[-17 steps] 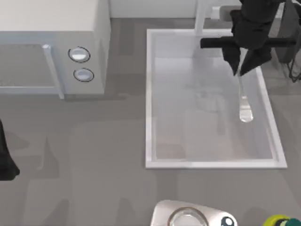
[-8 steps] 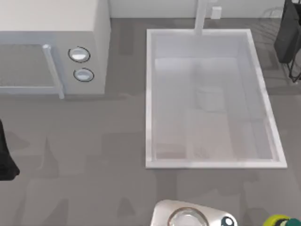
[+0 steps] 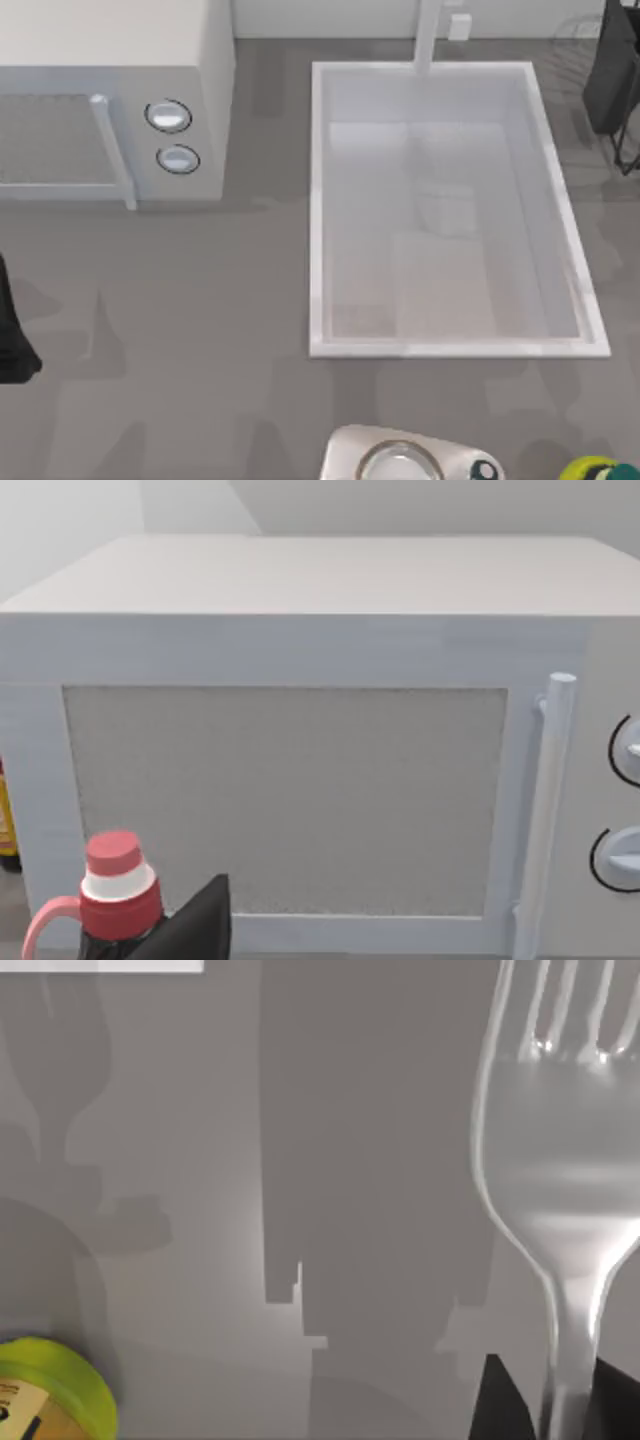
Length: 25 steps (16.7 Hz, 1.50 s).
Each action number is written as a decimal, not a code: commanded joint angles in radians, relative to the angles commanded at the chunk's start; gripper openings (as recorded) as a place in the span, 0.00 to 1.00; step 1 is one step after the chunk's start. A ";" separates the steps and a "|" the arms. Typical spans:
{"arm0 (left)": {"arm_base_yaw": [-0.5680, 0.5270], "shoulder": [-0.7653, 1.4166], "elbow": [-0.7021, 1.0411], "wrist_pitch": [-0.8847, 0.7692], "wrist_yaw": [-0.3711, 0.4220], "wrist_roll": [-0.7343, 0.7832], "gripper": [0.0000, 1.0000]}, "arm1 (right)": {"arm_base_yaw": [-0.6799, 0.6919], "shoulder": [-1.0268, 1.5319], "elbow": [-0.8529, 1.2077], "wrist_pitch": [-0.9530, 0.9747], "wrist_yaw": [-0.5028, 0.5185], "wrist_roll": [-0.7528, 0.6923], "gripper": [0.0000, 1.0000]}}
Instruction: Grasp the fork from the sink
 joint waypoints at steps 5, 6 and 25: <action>0.000 0.000 0.000 0.000 0.000 0.000 1.00 | 0.005 0.011 -0.035 0.037 0.001 0.003 0.00; 0.000 0.000 0.000 0.000 0.000 0.000 1.00 | 0.005 0.016 -0.064 0.071 0.001 0.003 0.00; 0.000 0.000 0.000 0.000 0.000 0.000 1.00 | 0.006 0.086 -0.369 0.455 0.000 0.007 0.45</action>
